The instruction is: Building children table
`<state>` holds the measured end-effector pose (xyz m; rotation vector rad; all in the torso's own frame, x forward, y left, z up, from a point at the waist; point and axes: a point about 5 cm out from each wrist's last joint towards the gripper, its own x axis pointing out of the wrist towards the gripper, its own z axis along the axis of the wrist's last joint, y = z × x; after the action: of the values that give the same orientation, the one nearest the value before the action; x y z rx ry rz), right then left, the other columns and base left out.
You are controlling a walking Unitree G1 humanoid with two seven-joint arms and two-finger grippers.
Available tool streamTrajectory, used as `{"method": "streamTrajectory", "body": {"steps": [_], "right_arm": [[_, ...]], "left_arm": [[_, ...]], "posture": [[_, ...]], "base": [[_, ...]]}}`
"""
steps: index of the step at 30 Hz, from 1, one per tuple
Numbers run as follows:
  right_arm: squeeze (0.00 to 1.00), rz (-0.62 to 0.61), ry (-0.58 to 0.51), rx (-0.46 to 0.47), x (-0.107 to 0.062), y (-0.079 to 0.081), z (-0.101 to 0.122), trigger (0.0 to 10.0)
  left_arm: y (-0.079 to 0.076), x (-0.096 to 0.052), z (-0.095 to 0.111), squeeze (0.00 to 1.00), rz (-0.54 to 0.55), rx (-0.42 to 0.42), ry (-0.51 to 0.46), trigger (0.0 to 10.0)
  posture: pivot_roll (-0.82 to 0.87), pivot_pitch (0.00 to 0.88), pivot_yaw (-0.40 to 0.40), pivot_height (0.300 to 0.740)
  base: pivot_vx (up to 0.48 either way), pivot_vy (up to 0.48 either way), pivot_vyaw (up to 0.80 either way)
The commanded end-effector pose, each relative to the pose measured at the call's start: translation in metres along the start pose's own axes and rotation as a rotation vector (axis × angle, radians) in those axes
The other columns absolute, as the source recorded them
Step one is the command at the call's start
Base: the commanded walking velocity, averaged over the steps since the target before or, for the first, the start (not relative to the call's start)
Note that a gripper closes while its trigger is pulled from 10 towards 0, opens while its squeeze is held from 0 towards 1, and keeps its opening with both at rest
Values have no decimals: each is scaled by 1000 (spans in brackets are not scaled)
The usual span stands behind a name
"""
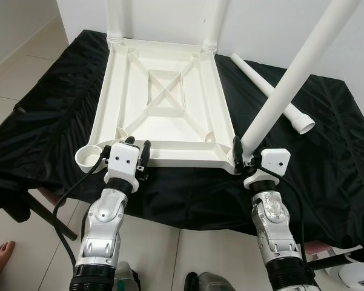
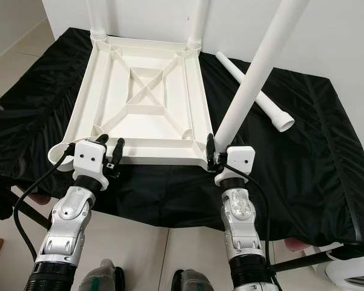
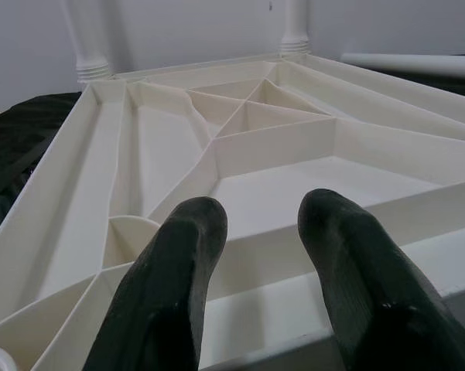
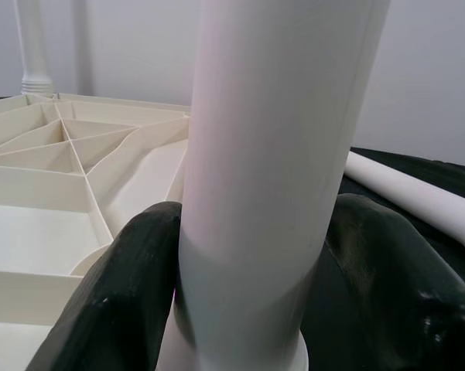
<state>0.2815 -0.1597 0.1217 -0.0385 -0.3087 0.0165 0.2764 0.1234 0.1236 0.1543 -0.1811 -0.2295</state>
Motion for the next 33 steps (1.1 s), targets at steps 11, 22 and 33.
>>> {"method": "streamTrajectory", "body": {"steps": [11, 22, 33], "right_arm": [[0, 7, 16, -23, -3, -8, -2, 10000], [0, 57, 25, -61, 0, -20, 1, 10000], [0, 80, 26, -86, 2, -31, 4, 10000]], "left_arm": [[0, -1, -3, 0, 98, -8, 12, 10000], [-3, -2, -3, 0, 79, 14, 11, 10000], [-6, -2, -2, 0, 20, 59, 3, 10000]], "posture": [[39, 30, -78, 740], [35, 36, -81, 740], [36, 49, -81, 740]], "base": [[0, 0, 0], [0, 0, 0], [0, 0, 0]]}}
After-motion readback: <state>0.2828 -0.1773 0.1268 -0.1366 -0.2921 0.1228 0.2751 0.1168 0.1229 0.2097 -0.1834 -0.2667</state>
